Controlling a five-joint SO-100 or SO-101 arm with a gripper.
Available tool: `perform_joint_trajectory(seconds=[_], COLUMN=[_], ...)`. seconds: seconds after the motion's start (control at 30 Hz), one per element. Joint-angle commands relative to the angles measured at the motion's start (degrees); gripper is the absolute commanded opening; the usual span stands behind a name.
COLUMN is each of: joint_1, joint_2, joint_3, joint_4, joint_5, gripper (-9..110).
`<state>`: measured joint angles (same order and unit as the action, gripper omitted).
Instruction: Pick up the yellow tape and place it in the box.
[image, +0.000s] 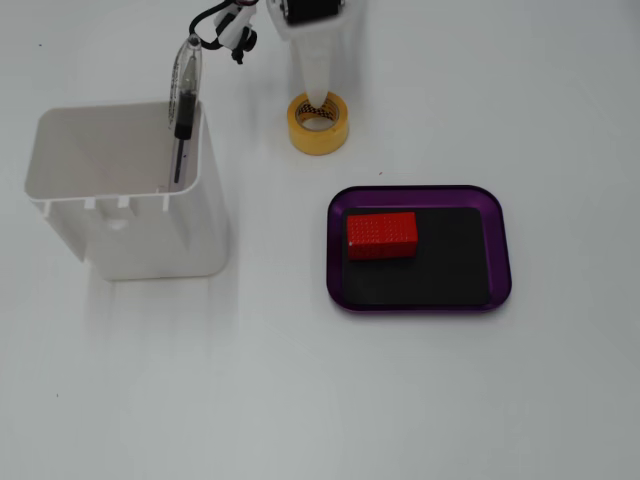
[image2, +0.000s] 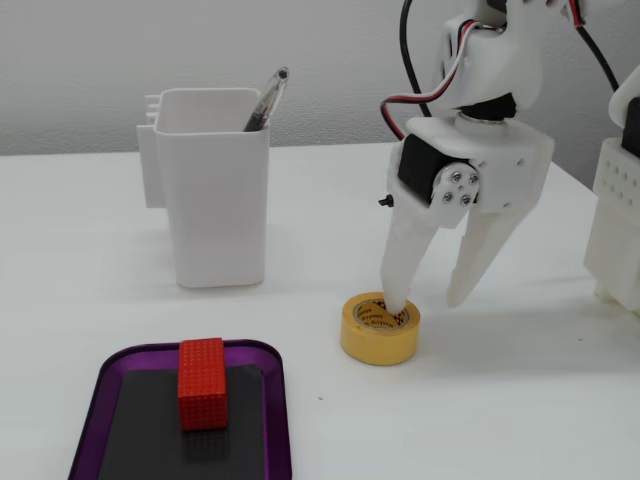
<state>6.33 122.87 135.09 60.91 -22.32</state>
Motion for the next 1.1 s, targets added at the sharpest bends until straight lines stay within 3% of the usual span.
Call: perform_joint_trajectory(seconds=[0.0,0.17,0.4,0.53,0.83,1.07], joint_1=[0.53,0.62,0.09,-0.44,-18.11,-22.41], joint_2=[-1.14,-3.25,-6.86,-6.24,0.26,-19.34], joint_3=[-1.67,-1.41,3.16,2.72,-22.85,-36.04], joint_4=[-2.81,-5.19,-10.72,-8.53,3.34,2.2], joint_5=[-0.26,-0.35,-0.44,0.09,8.7,10.37], gripper=[16,15,0,-1,-1,-1])
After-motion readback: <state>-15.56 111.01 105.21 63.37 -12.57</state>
